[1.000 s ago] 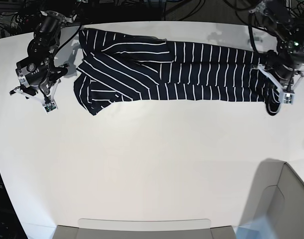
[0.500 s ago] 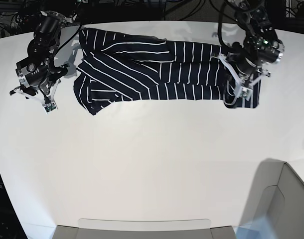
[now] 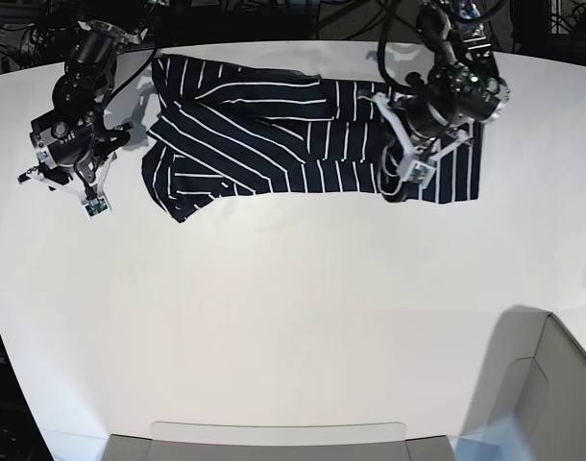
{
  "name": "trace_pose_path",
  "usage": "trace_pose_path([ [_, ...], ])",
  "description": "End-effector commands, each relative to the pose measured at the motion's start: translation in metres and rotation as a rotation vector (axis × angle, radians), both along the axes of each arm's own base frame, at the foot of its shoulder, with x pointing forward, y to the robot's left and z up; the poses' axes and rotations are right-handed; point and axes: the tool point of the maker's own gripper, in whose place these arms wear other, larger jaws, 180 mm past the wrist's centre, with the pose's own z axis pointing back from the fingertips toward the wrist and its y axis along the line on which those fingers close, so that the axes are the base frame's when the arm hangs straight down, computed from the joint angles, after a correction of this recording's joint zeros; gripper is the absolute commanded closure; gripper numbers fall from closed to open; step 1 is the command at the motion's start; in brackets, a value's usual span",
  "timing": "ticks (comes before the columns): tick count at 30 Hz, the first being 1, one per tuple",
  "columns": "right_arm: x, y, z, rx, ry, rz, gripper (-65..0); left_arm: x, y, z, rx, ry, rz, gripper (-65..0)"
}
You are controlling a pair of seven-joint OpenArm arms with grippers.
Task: Fold the T-shirt properly
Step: 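Fold the strip end with the left gripper toward the right gripper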
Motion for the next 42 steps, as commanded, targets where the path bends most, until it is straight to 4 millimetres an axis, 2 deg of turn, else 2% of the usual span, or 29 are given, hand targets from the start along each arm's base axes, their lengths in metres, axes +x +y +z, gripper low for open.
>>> trace_pose_path([
  [1, 0.005, -0.003, 0.008, -0.019, -0.018, 0.010, -25.3, 0.005, -0.006, 0.009, -0.015, -0.036, -0.014, 0.0],
  [7, 0.003, -0.003, 0.007, -0.020, -0.015, 0.010, -25.3, 0.005, -0.016, 0.009, -0.036, -0.035, -0.028, 0.0],
  [12, 0.003, -0.003, 0.007, -0.020, -0.015, 0.010, -25.3, 0.005, -0.013, 0.007, -0.030, -0.029, -0.023, 0.0],
  [16, 0.004, -0.003, 0.007, -0.019, -0.015, 0.010, -25.3, -0.002, -0.006, 0.003, -0.007, -0.013, -0.029, -18.0],
  [18, 0.004, -0.002, 0.007, -0.016, -0.016, 0.011, -25.3, -0.003, -0.005, 0.003, -0.007, -0.011, -0.029, -21.5],
  [25, 0.004, 0.004, 0.004, 0.004, -0.018, 0.009, -25.3, -0.001, -0.014, 0.009, -0.061, -0.031, -0.033, -20.4],
  [31, 0.006, 0.013, 0.003, 0.031, -0.029, 0.009, -25.3, 0.009, 0.005, 0.028, -0.211, -0.106, 0.077, -11.2],
  [36, 0.014, 0.039, 0.000, 0.115, -0.057, 0.017, -25.2, 0.015, 0.052, 0.033, -0.165, -0.143, 0.196, -10.2],
  [42, 0.028, 0.085, 0.013, 0.313, -0.166, 0.102, -25.2, 0.012, 0.064, 0.030, -0.131, -0.128, 0.189, -10.2],
])
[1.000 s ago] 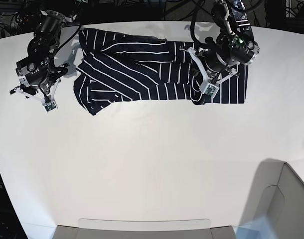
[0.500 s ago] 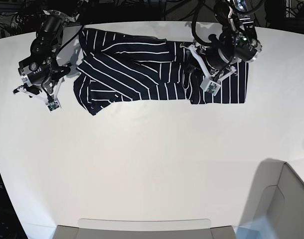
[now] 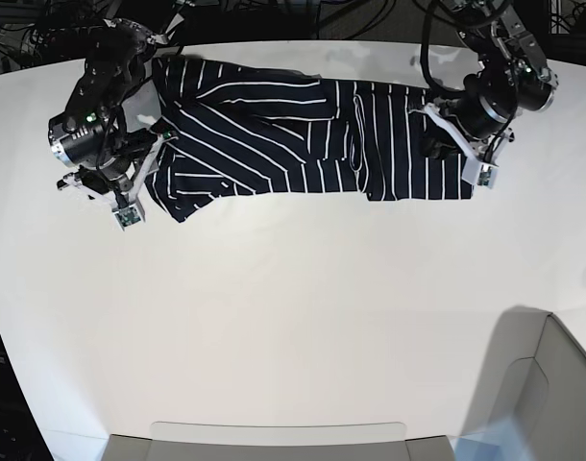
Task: Fold the T-shirt properly
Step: 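Fold the strip end with the left gripper toward the right gripper, then grasp the opposite strip end with the right gripper and fold it inward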
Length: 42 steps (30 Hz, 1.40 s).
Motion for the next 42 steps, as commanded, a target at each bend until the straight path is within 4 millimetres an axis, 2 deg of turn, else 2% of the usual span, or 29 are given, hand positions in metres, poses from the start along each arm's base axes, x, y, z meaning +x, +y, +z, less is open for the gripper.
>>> trace_pose_path([
  [1, 0.008, 0.007, 0.015, 0.018, -0.061, 0.026, -25.2, 0.004, 0.001, 0.006, -0.003, -0.028, -0.005, -10.2],
  [4, 0.016, 0.022, 0.029, 0.110, -0.132, 0.067, -25.3, 0.003, 0.001, 0.003, -0.006, -0.018, -0.003, -10.2],
  [6, 0.015, 0.025, 0.031, 0.185, -0.157, 0.068, -25.3, -0.002, 0.001, -0.001, -0.008, -0.002, -0.003, -10.2],
  [11, -0.013, 0.023, 0.017, 0.356, -0.140, 0.036, -25.3, -0.005, 0.000, -0.005, -0.016, 0.015, -0.006, -10.2],
  [16, -0.033, 0.019, -0.011, 0.472, -0.053, 0.016, -25.2, -0.009, -0.001, -0.018, -0.041, 0.056, 0.002, -10.2],
  [22, -0.054, 0.009, -0.049, 0.512, 0.077, -0.042, -25.2, -0.009, -0.001, -0.019, -0.042, 0.057, 0.000, -10.2],
  [31, -0.082, 0.026, -0.107, 0.579, 0.302, -0.066, -25.2, -0.010, 0.000, -0.019, -0.042, 0.057, 0.003, -10.2],
  [37, -0.081, 0.051, -0.127, 0.591, 0.399, -0.007, -25.2, -0.010, -0.001, -0.019, -0.042, 0.057, 0.002, -10.2],
  [41, -0.077, 0.066, -0.132, 0.611, 0.436, 0.032, -24.8, -0.010, 0.000, -0.019, -0.041, 0.057, 0.005, -10.2],
  [42, -0.073, 0.071, -0.131, 0.617, 0.422, 0.050, -23.0, -0.010, 0.000, -0.019, -0.041, 0.057, 0.006, -10.2],
])
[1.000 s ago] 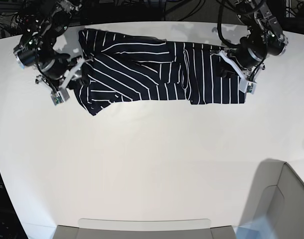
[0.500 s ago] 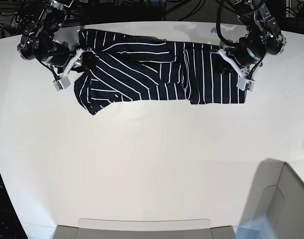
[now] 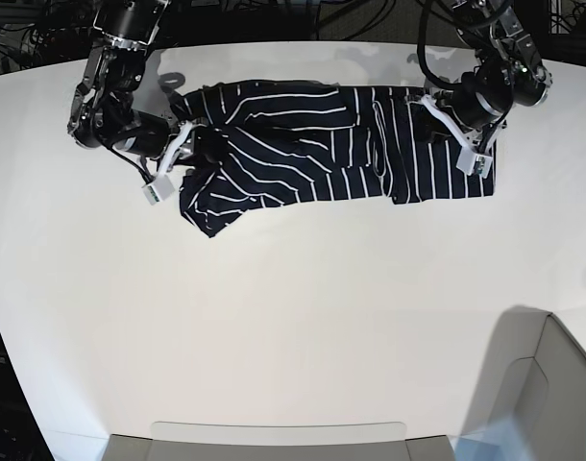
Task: Fold the T-shirt properly
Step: 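Grasp the opposite strip end with the right gripper and fold it inward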
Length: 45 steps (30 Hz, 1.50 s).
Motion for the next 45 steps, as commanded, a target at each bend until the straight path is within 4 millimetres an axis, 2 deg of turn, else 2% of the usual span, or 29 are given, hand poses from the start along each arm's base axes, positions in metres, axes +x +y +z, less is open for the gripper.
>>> trace_pose_path([
  [1, -0.044, -0.012, -0.036, -0.179, 0.176, 0.134, -19.5, 0.006, 0.001, 0.008, -0.003, -0.036, 0.001, -10.2],
  [5, -0.034, 0.014, -0.032, -0.167, 0.130, 0.217, 0.0, -0.002, 0.001, 0.004, -0.003, -0.015, 0.001, -10.2],
  [9, -0.029, 0.039, -0.026, -0.161, 0.092, 0.312, 0.0, -0.002, 0.001, 0.004, -0.002, -0.015, 0.003, -10.2],
  [13, -0.009, 0.039, -0.017, -0.156, 0.038, 0.288, 0.0, -0.003, 0.001, 0.003, -0.002, -0.013, 0.003, -10.2],
  [14, -0.001, 0.033, -0.013, -0.158, 0.021, 0.263, 0.0, -0.005, 0.001, 0.002, -0.002, -0.007, 0.003, -10.2],
  [17, 0.032, -0.003, 0.001, -0.164, -0.027, 0.119, 0.0, -0.011, 0.001, 0.000, -0.002, 0.005, 0.003, -10.2],
  [22, 0.074, -0.081, 0.026, -0.239, -0.089, -0.039, 0.0, -0.011, 0.001, 0.000, -0.002, 0.007, 0.003, -10.2],
  [28, 0.094, -0.190, 0.044, -0.281, -0.058, -0.245, 0.0, -0.012, 0.001, -0.001, -0.002, 0.008, 0.003, -10.2],
  [31, 0.097, -0.226, 0.056, -0.302, -0.082, -0.313, 0.0, -0.012, 0.001, -0.001, -0.002, 0.008, 0.003, -10.2],
  [35, 0.099, -0.244, 0.066, -0.339, -0.113, -0.329, 0.0, -0.012, 0.001, -0.001, -0.002, 0.008, 0.003, -10.2],
  [38, 0.098, -0.247, 0.068, -0.350, -0.113, -0.328, 0.0, -0.012, 0.001, -0.001, -0.002, 0.008, 0.003, -10.2],
  [41, 0.100, -0.242, 0.075, -0.372, -0.151, -0.315, 0.0, -0.012, 0.001, -0.001, -0.002, 0.009, 0.004, -10.2],
  [45, 0.102, -0.216, 0.080, -0.398, -0.201, -0.253, 0.0, -0.018, 0.001, -0.004, -0.002, 0.025, 0.004, -10.2],
])
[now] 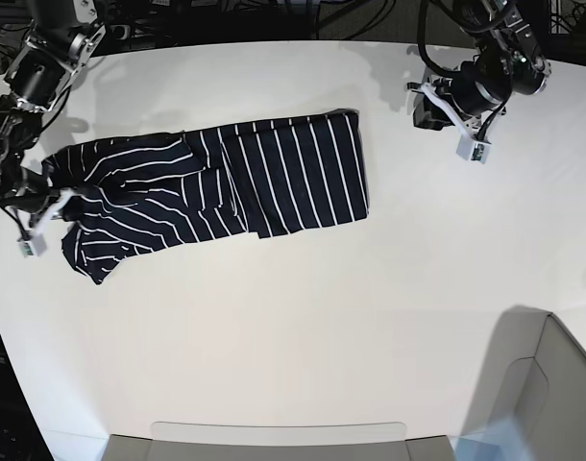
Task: Fold the T-shirt properly
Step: 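Grasp the opposite strip end with the right gripper and fold it inward, then lift the strip end with the right gripper and fold it over the bundle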
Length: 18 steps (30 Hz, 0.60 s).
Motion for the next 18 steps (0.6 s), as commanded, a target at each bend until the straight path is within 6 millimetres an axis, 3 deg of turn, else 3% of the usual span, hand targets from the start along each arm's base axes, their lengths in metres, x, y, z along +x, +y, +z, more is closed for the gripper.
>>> trace_pose_path([
  [1, 0.013, -0.003, 0.021, -0.035, -0.071, 0.020, 0.0, 0.003, 0.000, 0.006, -0.003, -0.027, -0.002, -10.2],
  [5, 0.020, 0.014, 0.045, -0.201, -0.129, 0.088, 0.0, 0.002, 0.000, 0.005, -0.003, -0.023, -0.002, -10.2],
  [8, 0.028, 0.040, 0.066, -0.300, -0.191, 0.133, 0.0, 0.002, 0.006, 0.006, 0.015, -0.022, -0.008, -10.2],
  [12, 0.024, 0.095, 0.080, -0.383, -0.257, 0.236, 0.0, 0.002, 0.012, 0.007, 0.032, -0.021, -0.012, -10.2],
  [18, 0.000, 0.185, 0.100, -0.429, -0.367, 0.419, 0.0, 0.001, 0.020, 0.007, 0.047, -0.021, 0.005, -10.2],
])
